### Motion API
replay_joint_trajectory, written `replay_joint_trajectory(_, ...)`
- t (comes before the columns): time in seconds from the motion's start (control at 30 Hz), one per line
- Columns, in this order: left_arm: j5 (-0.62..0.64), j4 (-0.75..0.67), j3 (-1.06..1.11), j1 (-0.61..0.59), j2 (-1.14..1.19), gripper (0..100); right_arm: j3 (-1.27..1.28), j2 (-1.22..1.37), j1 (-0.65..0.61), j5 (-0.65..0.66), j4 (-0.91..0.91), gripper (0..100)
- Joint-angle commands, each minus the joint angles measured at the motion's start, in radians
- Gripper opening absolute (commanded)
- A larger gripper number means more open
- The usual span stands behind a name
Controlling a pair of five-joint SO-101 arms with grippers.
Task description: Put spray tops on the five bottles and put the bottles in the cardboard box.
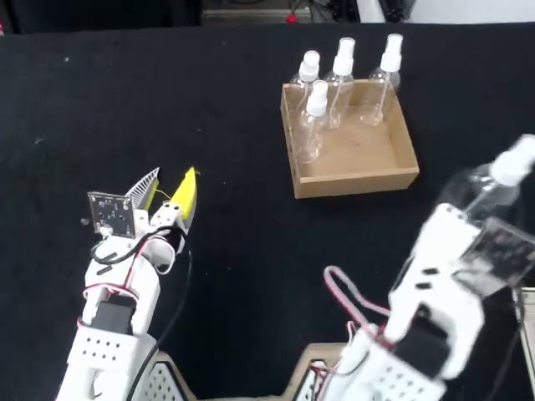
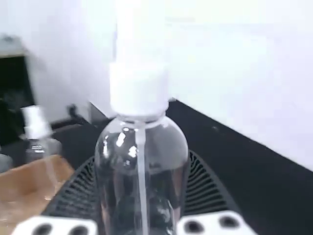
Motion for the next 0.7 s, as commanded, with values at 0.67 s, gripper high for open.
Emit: replay_joint_trajectory(0.67,0.003,0.038,0.025,0.116,-0.008,19,0.168,0.993,0.060,0.071,-1.252,1.2)
